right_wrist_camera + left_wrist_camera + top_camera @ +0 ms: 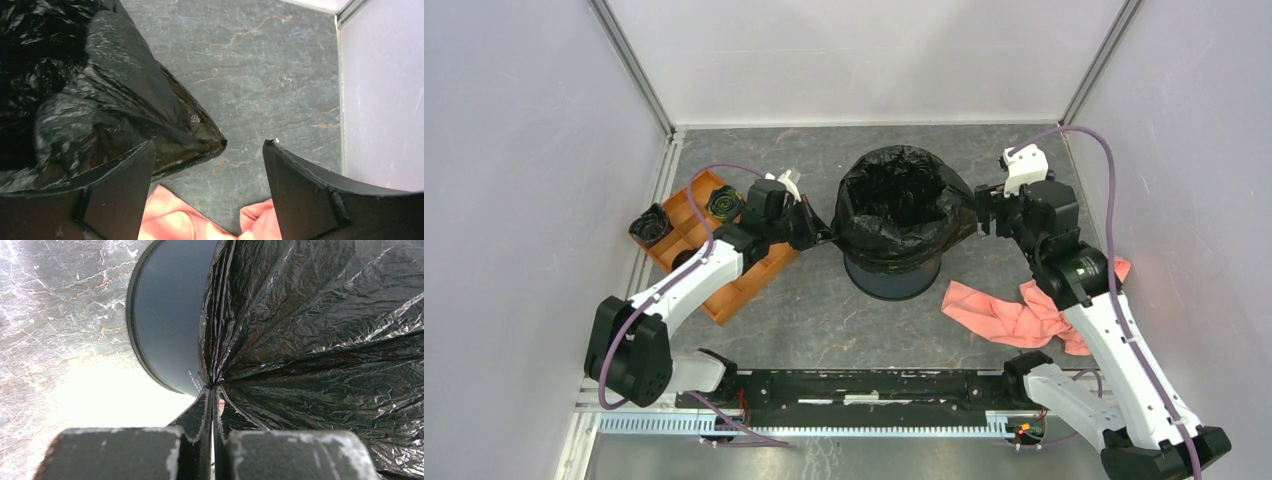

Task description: Put the trash bags into the trash bin

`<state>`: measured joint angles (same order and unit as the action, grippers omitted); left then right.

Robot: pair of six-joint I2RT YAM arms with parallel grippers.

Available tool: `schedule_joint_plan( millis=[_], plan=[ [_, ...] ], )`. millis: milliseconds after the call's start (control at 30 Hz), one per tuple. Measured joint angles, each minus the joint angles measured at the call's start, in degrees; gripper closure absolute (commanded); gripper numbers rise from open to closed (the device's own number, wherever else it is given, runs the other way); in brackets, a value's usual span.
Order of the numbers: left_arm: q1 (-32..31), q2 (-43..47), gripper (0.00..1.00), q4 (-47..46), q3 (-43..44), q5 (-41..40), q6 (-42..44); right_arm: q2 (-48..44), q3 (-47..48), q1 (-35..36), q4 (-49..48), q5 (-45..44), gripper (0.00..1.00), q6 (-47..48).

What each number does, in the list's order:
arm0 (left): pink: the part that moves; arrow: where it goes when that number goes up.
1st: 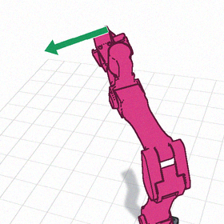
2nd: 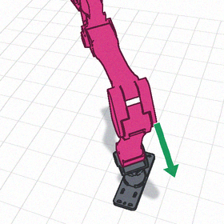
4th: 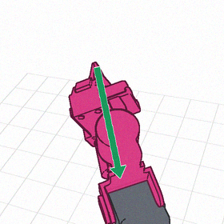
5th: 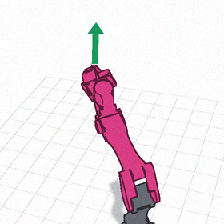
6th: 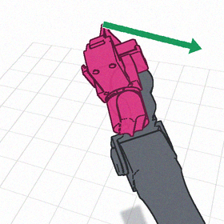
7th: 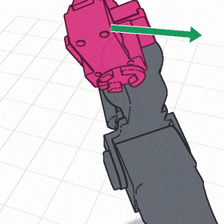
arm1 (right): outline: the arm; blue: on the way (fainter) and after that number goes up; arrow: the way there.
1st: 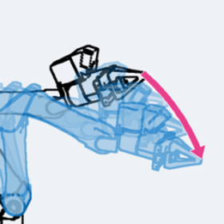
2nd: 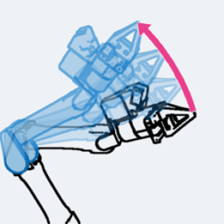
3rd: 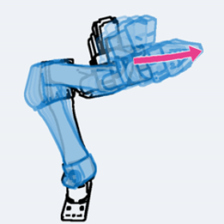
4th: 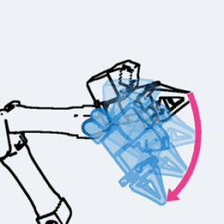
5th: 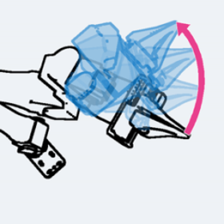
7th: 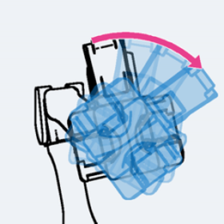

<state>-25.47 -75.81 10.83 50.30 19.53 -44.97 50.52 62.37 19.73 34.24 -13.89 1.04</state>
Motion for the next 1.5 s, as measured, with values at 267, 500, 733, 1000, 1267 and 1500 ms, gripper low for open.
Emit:
schedule_joint_plan(
  millis=[267, 500, 733, 1000, 1267, 1500],
  plan=[
    [0.0, 0.2, 0.98, 0.0, 0.0, 0.0, 0.0, 2.8, -14.9, -0.3, -17.7, 3.7, 0.28, -3.9],
    [-0.2, 0.2, 0.98, -0.1, 0.0, 0.0, 0.0, 4.0, -29.3, -0.6, -30.7, 14.6, 0.28, -10.0],
    [-0.2, 0.8, 0.96, 0.0, 0.0, 0.0, 0.0, 1.2, -31.2, -0.2, -21.3, 7.7, 0.21, -11.3],
    [-0.3, 4.0, 0.96, 1.4, 0.0, -2.0, 0.5, -3.2, -11.8, -0.2, -3.0, -10.0, 0.15, -7.1],
    [-0.4, 4.6, 0.96, 1.2, 0.0, -2.0, 0.5, 1.3, 7.9, 0.3, -3.5, 2.6, 0.25, 5.0],
    [-0.4, 4.6, 0.96, 1.2, 0.0, -2.0, 0.5, 22.5, 20.2, 16.0, -4.0, 17.0, 0.59, 9.2]
  ],
)
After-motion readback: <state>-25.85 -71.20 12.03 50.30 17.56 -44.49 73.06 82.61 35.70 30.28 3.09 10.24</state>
